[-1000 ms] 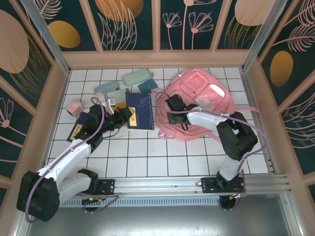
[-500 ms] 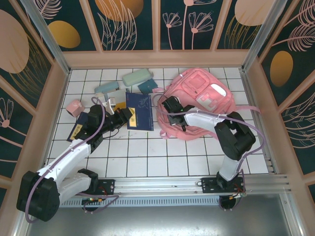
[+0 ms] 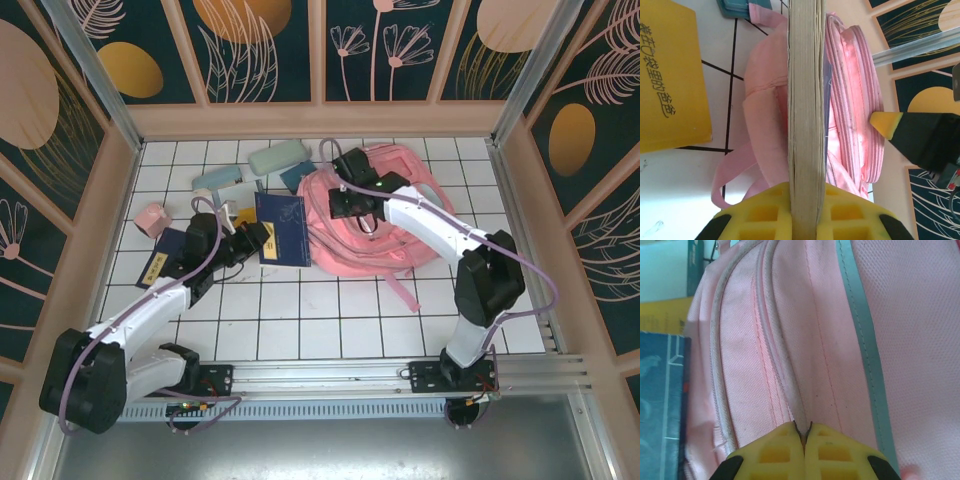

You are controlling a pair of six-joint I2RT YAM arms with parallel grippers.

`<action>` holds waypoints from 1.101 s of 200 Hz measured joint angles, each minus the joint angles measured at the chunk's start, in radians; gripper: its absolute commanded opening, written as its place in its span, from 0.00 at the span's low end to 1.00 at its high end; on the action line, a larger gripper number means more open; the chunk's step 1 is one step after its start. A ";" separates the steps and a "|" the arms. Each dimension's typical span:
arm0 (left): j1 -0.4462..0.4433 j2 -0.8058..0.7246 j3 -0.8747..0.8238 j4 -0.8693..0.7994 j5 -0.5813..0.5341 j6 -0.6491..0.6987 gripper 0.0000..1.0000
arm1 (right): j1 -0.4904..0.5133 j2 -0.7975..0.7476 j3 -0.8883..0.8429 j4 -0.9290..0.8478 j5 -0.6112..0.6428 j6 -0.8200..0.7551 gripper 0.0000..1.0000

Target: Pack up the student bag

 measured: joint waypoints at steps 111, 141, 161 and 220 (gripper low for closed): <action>0.000 0.089 0.000 0.129 -0.013 -0.064 0.00 | -0.106 -0.019 0.029 0.025 -0.267 0.163 0.00; 0.000 -0.012 0.024 0.044 -0.085 -0.049 0.00 | -0.143 -0.019 0.036 0.026 -0.306 0.188 0.00; 0.000 -0.072 0.035 -0.008 -0.157 -0.038 0.00 | -0.171 -0.023 0.036 0.039 -0.341 0.211 0.00; 0.006 0.011 0.016 -0.001 -0.180 -0.085 0.00 | -0.212 -0.034 0.039 0.069 -0.420 0.267 0.00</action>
